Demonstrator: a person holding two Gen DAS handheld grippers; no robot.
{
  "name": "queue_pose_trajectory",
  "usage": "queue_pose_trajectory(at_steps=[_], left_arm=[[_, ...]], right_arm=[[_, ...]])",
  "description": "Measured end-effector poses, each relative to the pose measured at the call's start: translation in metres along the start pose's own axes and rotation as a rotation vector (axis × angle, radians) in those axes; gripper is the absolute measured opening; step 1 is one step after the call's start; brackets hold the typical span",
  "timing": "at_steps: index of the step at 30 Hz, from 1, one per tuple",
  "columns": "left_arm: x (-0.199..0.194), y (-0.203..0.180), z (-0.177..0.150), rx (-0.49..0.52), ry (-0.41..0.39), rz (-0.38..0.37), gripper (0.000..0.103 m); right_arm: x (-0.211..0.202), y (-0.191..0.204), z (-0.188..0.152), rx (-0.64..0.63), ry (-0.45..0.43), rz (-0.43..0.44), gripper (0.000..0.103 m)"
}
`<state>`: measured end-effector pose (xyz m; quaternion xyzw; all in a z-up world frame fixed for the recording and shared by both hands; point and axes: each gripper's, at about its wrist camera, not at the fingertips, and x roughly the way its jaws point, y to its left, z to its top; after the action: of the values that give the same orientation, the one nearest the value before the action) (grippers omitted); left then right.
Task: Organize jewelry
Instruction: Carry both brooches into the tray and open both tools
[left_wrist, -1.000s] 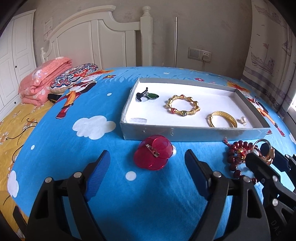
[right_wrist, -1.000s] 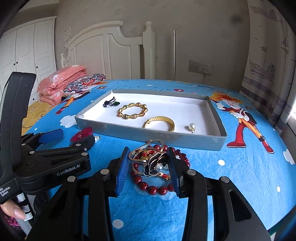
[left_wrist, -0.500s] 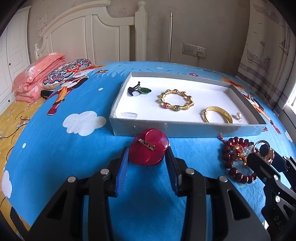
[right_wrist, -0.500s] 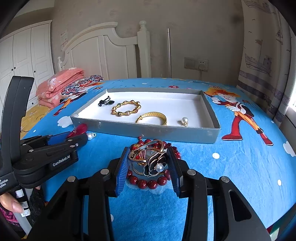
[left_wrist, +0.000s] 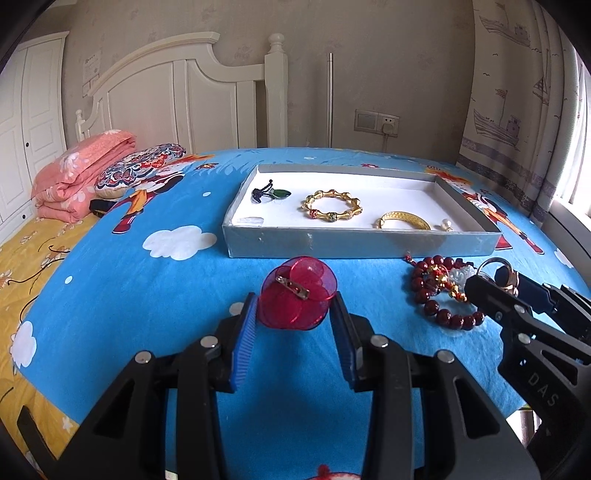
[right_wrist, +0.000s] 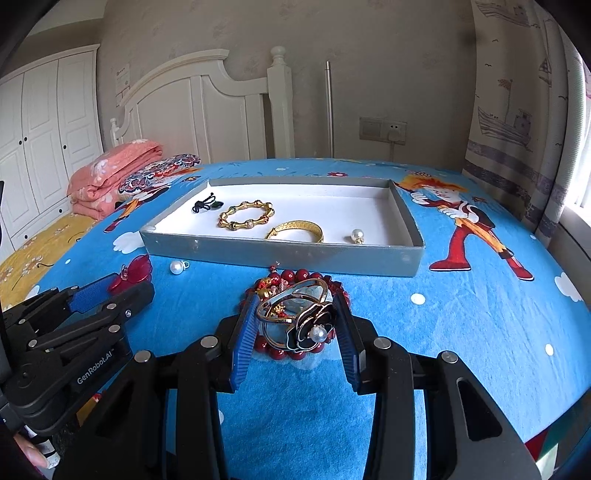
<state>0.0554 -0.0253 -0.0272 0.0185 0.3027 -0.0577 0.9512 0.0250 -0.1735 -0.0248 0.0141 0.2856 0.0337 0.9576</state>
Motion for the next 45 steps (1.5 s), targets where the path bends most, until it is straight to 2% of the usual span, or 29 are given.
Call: queue_pose_trajectory(at_steps=[22, 37, 45], left_arm=[[-0.007, -0.006, -0.004, 0.009, -0.029, 0.034, 0.039], [-0.003, -0.016, 0.019, 0.023, -0.056, 0.023, 0.039], [0.004, -0.021, 0.029, 0.035, -0.052, 0.025, 0.039]], right_arm=[[0.002, -0.001, -0.002, 0.001, 0.000, -0.015, 0.038], [0.003, -0.007, 0.009, 0.009, -0.020, -0.031, 0.038], [0.010, -0.010, 0.027, 0.003, -0.038, -0.040, 0.038]])
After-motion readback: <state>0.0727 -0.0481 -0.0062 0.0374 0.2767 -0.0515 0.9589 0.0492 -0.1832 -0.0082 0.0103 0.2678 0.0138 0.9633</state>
